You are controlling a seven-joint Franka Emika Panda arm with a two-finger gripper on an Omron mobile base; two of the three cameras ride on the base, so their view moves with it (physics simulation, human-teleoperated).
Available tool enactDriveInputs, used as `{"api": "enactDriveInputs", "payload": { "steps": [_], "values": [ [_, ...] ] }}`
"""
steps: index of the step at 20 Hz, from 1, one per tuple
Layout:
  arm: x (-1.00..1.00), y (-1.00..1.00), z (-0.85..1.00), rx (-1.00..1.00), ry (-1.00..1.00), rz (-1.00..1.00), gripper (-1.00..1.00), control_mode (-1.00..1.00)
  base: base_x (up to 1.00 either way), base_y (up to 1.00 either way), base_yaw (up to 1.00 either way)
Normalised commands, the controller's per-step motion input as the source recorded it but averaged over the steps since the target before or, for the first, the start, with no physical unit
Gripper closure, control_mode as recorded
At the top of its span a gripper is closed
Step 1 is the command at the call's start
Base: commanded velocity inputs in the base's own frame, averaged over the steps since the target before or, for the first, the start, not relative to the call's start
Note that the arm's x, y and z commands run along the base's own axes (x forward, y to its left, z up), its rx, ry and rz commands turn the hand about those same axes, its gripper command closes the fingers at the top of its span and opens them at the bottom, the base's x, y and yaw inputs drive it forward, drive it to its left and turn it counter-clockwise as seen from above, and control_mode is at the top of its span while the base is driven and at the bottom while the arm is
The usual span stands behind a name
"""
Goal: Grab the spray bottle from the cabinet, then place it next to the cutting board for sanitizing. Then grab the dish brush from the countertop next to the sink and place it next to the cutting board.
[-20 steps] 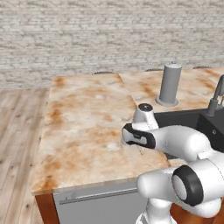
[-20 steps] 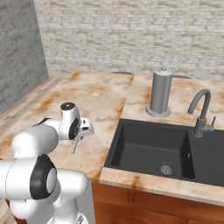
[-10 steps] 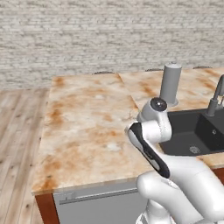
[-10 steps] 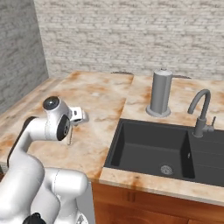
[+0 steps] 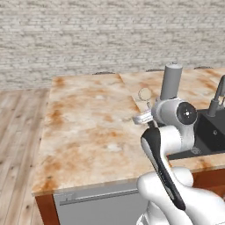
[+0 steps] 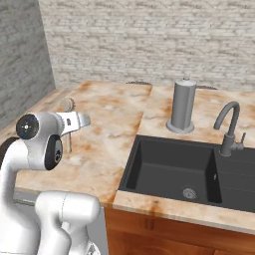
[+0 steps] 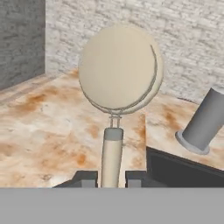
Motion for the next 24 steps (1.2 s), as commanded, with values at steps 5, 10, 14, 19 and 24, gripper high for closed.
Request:
{"api": "enactDriveInputs", "payload": {
  "steps": [5,10,14,19,24],
  "values": [
    [-0.66,-0.14,1.0,0.2,-0.33,0.0,1.0,-1.0,0.0,0.0,0.0],
    [-0.37,-0.09,0.28,0.06,-0.13,0.0,1.0,1.0,-0.6,-0.32,-0.05],
    [0.0,0.0,0.0,0.0,0.0,0.0,1.0,1.0,-1.0,-0.68,-0.13],
    [0.0,0.0,0.0,0.0,0.0,0.0,1.0,1.0,-0.66,-0.84,-0.36],
    [0.0,0.0,0.0,0.0,0.0,0.0,1.0,1.0,-0.02,-0.57,-0.7]
  ]
}}
